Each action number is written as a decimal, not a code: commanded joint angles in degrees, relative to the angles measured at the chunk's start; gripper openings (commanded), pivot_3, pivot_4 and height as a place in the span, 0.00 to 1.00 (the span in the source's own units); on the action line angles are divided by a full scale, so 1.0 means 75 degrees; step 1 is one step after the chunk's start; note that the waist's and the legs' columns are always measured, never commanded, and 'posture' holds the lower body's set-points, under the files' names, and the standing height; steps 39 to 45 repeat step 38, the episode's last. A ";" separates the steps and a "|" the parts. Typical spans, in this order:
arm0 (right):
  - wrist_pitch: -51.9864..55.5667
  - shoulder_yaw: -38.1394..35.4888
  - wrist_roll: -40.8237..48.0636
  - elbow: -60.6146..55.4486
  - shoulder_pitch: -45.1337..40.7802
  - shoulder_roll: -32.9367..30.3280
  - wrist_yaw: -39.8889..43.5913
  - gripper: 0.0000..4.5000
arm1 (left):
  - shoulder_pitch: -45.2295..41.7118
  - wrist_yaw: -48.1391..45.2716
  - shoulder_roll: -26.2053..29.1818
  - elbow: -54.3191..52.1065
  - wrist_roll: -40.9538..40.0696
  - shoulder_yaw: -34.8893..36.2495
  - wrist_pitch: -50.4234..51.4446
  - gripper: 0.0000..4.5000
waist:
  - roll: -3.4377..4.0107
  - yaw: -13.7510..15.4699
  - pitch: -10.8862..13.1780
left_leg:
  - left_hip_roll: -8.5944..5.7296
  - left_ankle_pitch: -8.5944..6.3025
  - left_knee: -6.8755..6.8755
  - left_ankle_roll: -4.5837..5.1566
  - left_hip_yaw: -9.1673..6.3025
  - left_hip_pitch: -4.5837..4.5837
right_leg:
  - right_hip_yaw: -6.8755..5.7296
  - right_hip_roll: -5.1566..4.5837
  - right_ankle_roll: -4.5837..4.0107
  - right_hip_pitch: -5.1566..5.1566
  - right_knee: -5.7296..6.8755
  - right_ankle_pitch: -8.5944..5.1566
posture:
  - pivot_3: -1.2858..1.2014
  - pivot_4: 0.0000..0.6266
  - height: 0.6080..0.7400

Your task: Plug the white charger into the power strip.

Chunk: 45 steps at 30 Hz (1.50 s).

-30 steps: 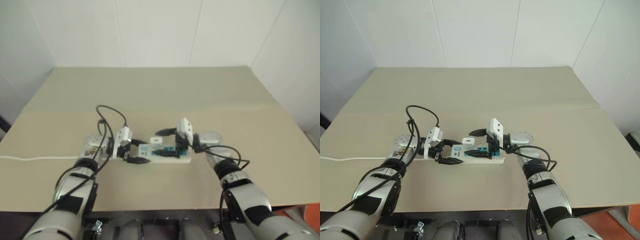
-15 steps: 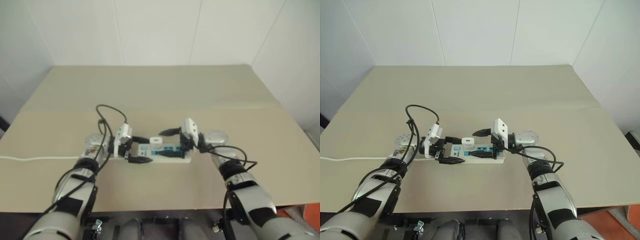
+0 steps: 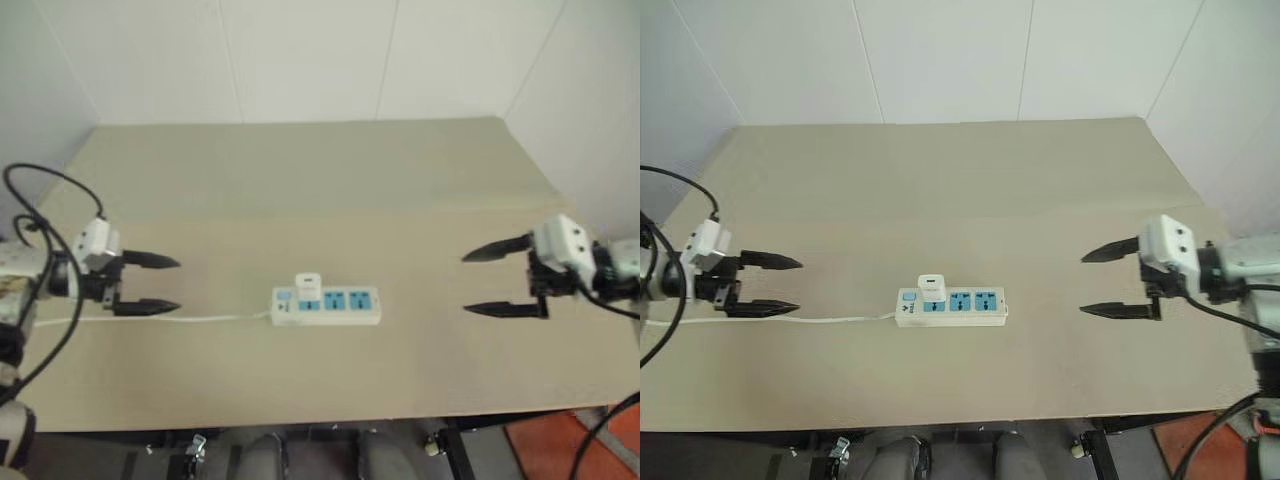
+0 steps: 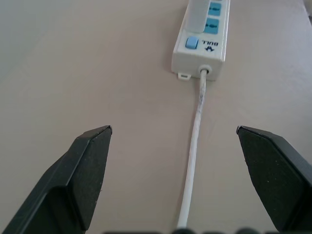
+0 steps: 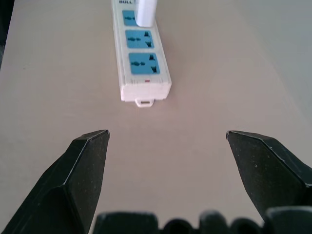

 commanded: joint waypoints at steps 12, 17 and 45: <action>0.0511 -0.1004 0.0375 -0.0922 0.1080 -0.0911 -0.0288 1.00 | 0.0021 -0.0024 -0.0022 -0.0375 -0.0356 0.0062 -0.0053 0.99 | -0.0004 0.0016 0.0003 | 0.0003 0.0000 0.0009 0.0000 0.0025 -0.0011 | 0.0002 0.0001 0.0001 -0.0006 0.0002 0.0000 | 0.52 0.24 1.00; 0.0648 -0.1260 0.0416 -0.1075 0.1394 -0.1021 -0.0393 1.00 | -0.0064 -0.0024 -0.0135 -0.0390 -0.0324 0.0051 0.0013 0.99 | -0.0005 0.0021 0.0003 | 0.0003 0.0000 0.0013 0.0000 0.0025 -0.0011 | 0.0003 0.0001 0.0001 -0.0006 0.0006 -0.0001 | 0.52 0.24 1.00; 0.1063 -0.1783 0.0520 -0.1712 0.2107 -0.0955 -0.1003 1.00 | -0.0244 -0.0024 -0.0397 -0.0527 -0.0446 -0.0079 0.0213 0.99 | -0.0005 0.0024 0.0003 | 0.0001 0.0000 0.0054 0.0000 0.0026 -0.0013 | 0.0003 0.0002 0.0001 -0.0001 0.0038 -0.0001 | 0.52 0.24 1.00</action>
